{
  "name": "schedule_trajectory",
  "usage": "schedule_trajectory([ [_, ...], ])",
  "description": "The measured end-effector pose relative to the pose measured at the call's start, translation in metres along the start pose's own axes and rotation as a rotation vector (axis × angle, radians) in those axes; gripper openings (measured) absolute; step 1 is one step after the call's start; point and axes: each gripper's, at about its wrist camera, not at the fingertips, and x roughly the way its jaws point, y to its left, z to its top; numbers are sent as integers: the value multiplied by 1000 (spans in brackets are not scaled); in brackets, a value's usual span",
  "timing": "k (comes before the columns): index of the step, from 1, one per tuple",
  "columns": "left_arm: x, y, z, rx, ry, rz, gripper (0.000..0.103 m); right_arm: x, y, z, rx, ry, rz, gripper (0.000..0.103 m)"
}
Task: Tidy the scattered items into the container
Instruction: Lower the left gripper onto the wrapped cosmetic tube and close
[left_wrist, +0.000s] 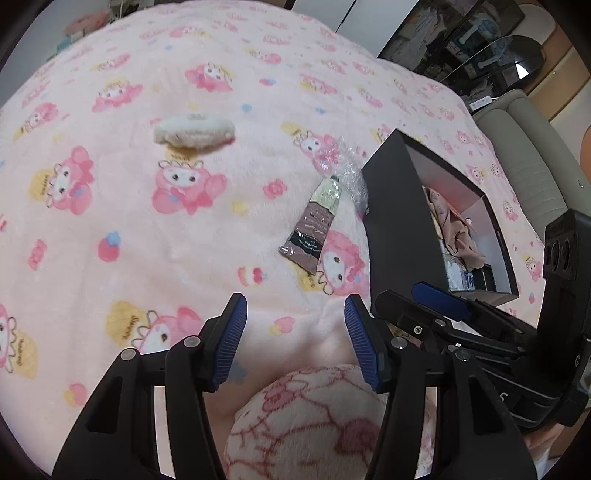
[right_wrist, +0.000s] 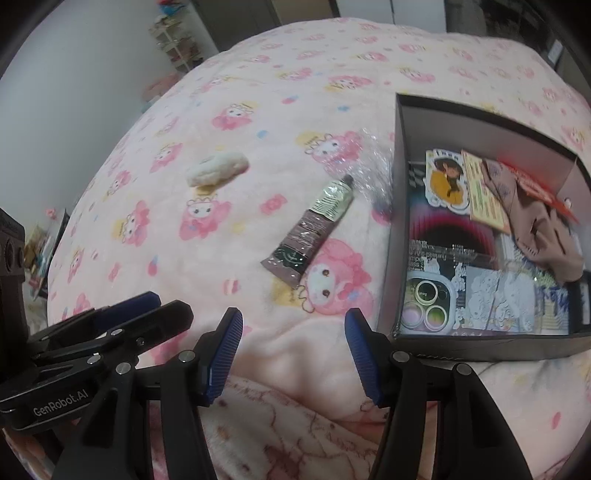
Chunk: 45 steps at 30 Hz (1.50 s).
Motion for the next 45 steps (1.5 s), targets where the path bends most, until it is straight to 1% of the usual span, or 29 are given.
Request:
schedule_trajectory([
  [2, 5, 5, 3, -13, 9, -16, 55, 7, -1, 3, 6, 17, 5, 53],
  [4, 9, 13, 7, -38, 18, -52, 56, 8, 2, 6, -1, 11, -4, 53],
  [5, 10, 16, 8, -48, 22, -57, 56, 9, 5, 9, -9, 5, -13, 53],
  [9, 9, 34, 15, -81, -2, -35, 56, 20, 14, 10, -11, 44, 5, 54],
  [13, 19, 53, 20, -122, 12, -43, 55, 26, 33, 11, -57, 30, 61, 54],
  [16, 33, 60, 24, -123, 32, -63, 55, 46, 30, 14, -7, 79, 62, 54],
  [18, 43, 64, 29, -129, 49, -97, 55, 60, 19, 16, 57, 107, 67, 54],
  [20, 54, 68, 35, -136, 69, -113, 55, 69, 9, 20, 107, 133, 86, 53],
  [23, 72, 68, 45, -123, 100, -133, 55, 80, 0, 22, 169, 181, 136, 53],
  [25, 84, 62, 52, -98, 127, -156, 54, 86, 0, 22, 177, 202, 137, 53],
  [28, 103, 52, 61, -37, 178, -191, 54, 87, 0, 24, 196, 199, 153, 53],
  [30, 116, 50, 65, -28, 215, -206, 54, 91, -2, 26, 214, 201, 167, 53],
  [34, 132, 49, 68, -12, 250, -224, 54, 102, -3, 28, 236, 221, 180, 53],
  [35, 134, 49, 67, -6, 255, -234, 53, 104, -3, 29, 238, 226, 184, 53],
  [36, 134, 48, 67, -2, 256, -238, 43, 105, -4, 29, 239, 229, 188, 53],
  [37, 135, 48, 66, -2, 258, -244, 36, 106, -4, 29, 236, 232, 192, 53],
  [38, 134, 48, 65, -5, 258, -252, 34, 107, -3, 29, 230, 236, 193, 54],
  [39, 134, 49, 65, -8, 257, -260, 27, 107, -2, 30, 226, 236, 196, 53],
  [40, 133, 49, 64, -15, 253, -274, 17, 108, -1, 31, 221, 236, 200, 53],
  [42, 130, 50, 63, -28, 233, -285, 11, 106, 1, 32, 198, 227, 203, 51],
  [45, 117, 54, 60, -64, 188, -312, 9, 99, 6, 35, 151, 205, 214, 50],
])
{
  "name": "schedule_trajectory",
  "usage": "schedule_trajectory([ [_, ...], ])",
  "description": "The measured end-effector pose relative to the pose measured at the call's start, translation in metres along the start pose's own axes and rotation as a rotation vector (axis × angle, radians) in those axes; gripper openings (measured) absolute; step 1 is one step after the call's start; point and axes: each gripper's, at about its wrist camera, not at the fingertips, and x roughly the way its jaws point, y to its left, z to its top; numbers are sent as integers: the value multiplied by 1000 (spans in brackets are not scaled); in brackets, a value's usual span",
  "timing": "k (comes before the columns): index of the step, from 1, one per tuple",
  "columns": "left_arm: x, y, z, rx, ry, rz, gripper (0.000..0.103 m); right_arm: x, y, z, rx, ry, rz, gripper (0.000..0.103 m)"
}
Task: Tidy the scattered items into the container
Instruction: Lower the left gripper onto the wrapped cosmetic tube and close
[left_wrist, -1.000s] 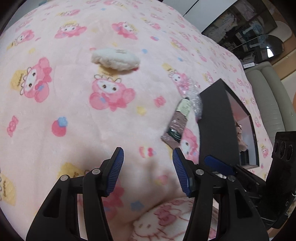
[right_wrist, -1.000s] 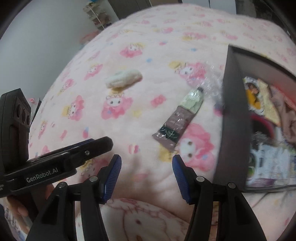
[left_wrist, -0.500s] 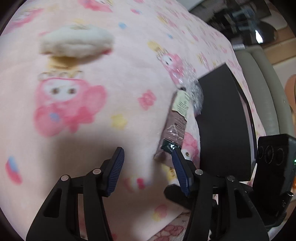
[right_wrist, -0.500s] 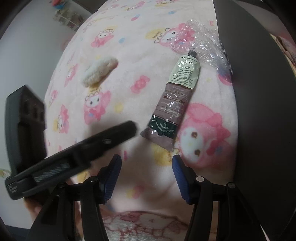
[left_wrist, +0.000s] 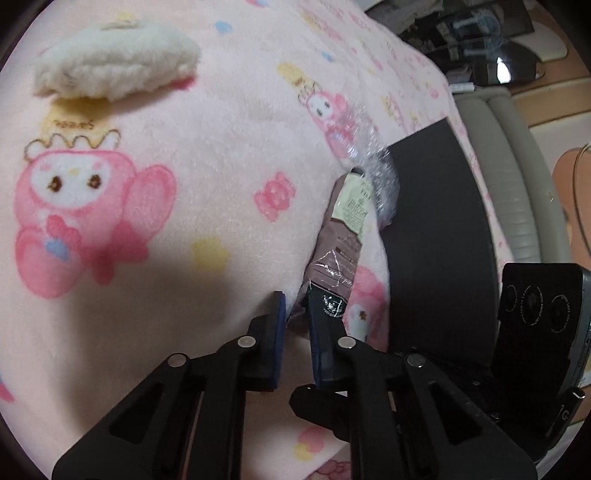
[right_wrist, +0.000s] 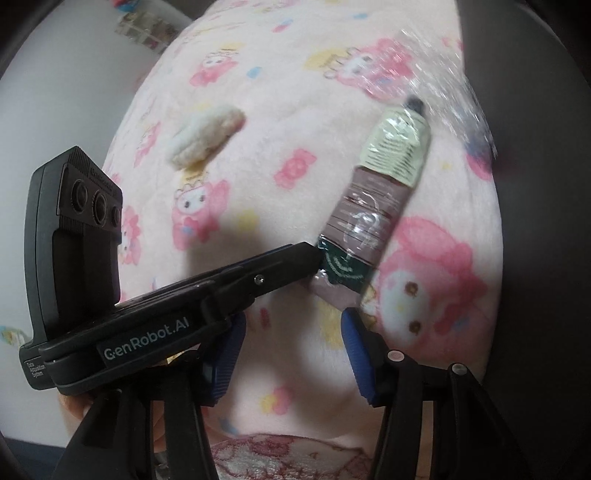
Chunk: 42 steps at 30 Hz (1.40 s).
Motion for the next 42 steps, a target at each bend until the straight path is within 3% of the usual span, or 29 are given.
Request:
schedule_trajectory([
  [3, -19, 0, -11, -8, -52, 6, 0, -4, 12, -1, -75, 6, 32, 50],
  [9, -74, 25, -38, -42, -150, 65, 0, -13, 32, -7, -162, 22, 81, 50],
  [11, -79, 37, -41, -71, -133, 29, 0, -19, 25, -4, -122, -12, 27, 50],
  [14, -71, 37, -40, -67, -108, 30, 1, -21, 14, 5, -51, -70, -99, 51],
  [16, -61, 33, -38, -60, -95, 31, 13, -17, 7, 13, -17, -63, -163, 52],
  [20, -44, 28, -32, -60, -80, -5, 24, 2, 1, 24, -2, -17, -189, 52],
  [22, -36, 26, -31, -51, -65, -3, 25, 14, -8, 28, 24, 20, -166, 52],
  [26, -36, 35, -37, -91, -82, 1, 25, 24, -15, 36, 56, 63, -31, 52],
  [31, -52, 47, -45, -145, -152, -61, 34, 22, 16, 41, -71, 85, 196, 52],
  [33, -52, 47, -44, -153, -157, -45, 38, 16, 22, 41, -108, 62, 148, 52],
  [35, -53, 49, -42, -163, -175, -29, 39, 7, 21, 39, -127, 32, 29, 52],
  [37, -51, 51, -38, -182, -192, -60, 46, -5, 8, 37, -87, -23, -51, 52],
  [42, -30, 57, -22, -241, -183, -99, 47, -12, -6, 53, -4, -135, -183, 56],
])
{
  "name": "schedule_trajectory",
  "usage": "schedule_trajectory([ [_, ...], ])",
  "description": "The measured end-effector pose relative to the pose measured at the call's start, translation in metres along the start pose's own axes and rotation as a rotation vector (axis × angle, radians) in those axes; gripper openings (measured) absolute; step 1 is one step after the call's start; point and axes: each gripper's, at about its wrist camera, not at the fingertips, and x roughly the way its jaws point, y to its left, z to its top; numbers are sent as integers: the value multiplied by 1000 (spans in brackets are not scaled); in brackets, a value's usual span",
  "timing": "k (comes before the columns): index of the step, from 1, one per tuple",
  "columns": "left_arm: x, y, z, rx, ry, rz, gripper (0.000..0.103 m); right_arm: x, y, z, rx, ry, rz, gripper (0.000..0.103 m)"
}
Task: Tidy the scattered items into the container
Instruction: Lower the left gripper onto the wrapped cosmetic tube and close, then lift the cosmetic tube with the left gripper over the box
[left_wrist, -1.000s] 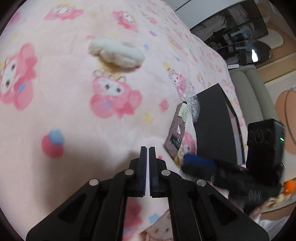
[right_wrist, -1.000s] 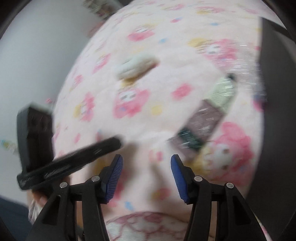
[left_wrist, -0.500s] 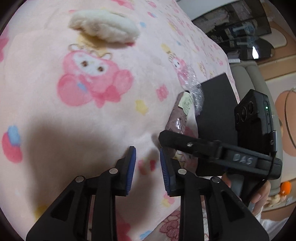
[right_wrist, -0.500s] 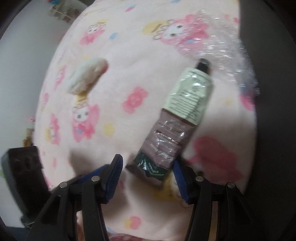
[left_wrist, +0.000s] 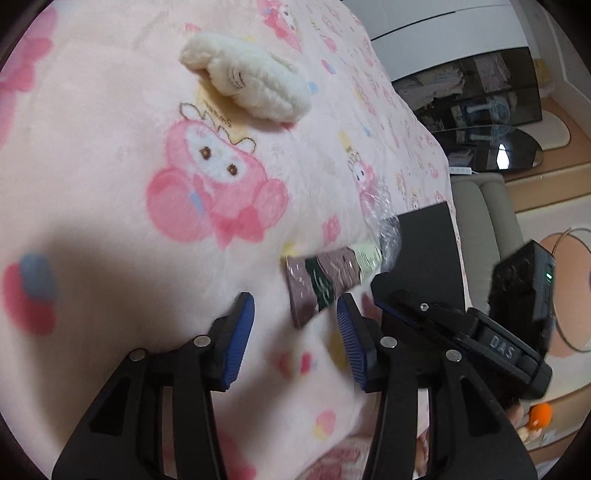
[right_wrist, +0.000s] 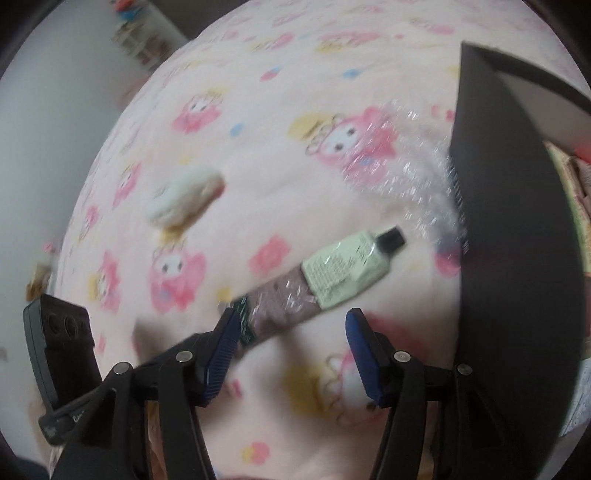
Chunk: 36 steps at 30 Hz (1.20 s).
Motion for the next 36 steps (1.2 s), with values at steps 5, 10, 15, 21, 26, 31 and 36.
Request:
schedule_trajectory([
  [5, 14, 0, 8, -38, 17, -14, 14, 12, -9, 11, 27, -7, -52, 56],
  [10, -7, -10, 3, 6, -30, 5, 11, 25, 10, 4, 24, 10, -11, 56],
  [15, -52, 6, -10, 4, -84, 82, 11, 21, 15, 5, 3, -4, 23, 56],
  [21, -63, 39, -14, -73, -79, 92, 20, 42, 11, 6, 11, 56, 40, 57],
  [26, -50, 32, -14, -80, -90, 81, 34, 53, 21, 15, -24, 54, 141, 58],
  [31, -42, 22, -11, -86, -94, 115, 36, 61, 34, 16, -93, 69, 165, 45],
  [36, -58, 0, -23, -40, -111, 147, 36, 30, 40, 6, -117, 37, 181, 44],
])
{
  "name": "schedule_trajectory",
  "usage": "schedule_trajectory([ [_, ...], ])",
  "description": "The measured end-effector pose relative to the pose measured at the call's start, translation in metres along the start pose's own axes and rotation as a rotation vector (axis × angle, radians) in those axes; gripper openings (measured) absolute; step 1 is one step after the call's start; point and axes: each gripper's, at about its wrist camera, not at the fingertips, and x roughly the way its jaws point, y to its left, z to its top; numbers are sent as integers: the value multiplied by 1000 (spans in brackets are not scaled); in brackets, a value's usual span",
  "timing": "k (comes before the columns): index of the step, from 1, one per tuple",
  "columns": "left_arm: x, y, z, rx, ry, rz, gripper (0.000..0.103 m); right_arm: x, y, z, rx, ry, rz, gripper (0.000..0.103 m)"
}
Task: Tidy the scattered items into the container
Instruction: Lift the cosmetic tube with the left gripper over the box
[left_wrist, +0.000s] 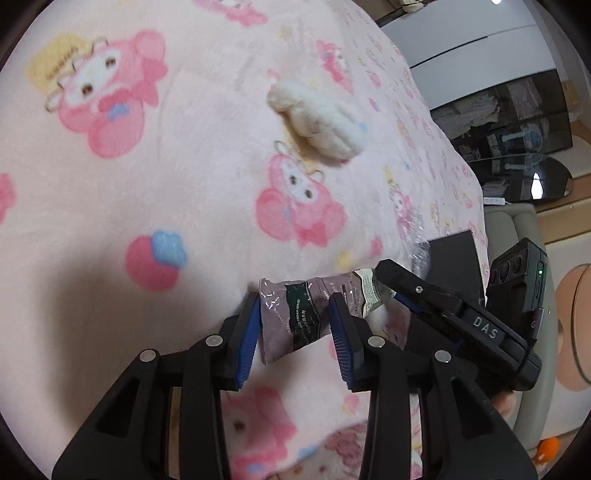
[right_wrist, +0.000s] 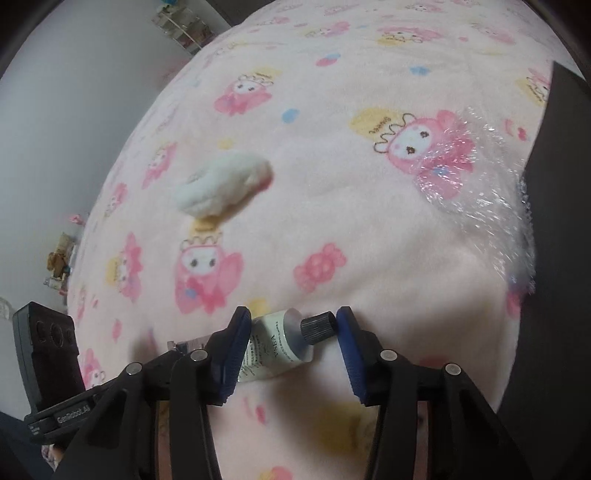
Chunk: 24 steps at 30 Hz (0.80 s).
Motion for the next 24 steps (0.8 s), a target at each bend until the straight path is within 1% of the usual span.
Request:
schedule_trajectory([
  [4, -23, -23, -15, 44, -23, -3, 36, -39, 11, -12, -12, -44, 16, 44],
  [7, -40, -43, -25, 68, -43, -17, 36, -79, 12, -32, -29, -77, 7, 44],
  [11, -54, -75, -40, 109, -67, -43, 36, -126, 3, -49, -40, -132, 15, 44],
  [14, -61, -100, -55, 148, -70, -48, 36, -159, -12, -62, -30, -165, 22, 44],
  [17, -62, -130, -68, 198, -75, -49, 36, -190, -31, -73, -1, -201, 30, 44],
  [20, -54, -163, -79, 246, -66, -56, 36, -214, -50, -80, 16, -236, 16, 44],
  [22, -42, -185, -85, 277, -46, -57, 36, -228, -65, -84, 32, -254, 1, 44],
  [24, -28, -203, -88, 286, -16, -78, 36, -242, -84, -87, 46, -273, -17, 44],
])
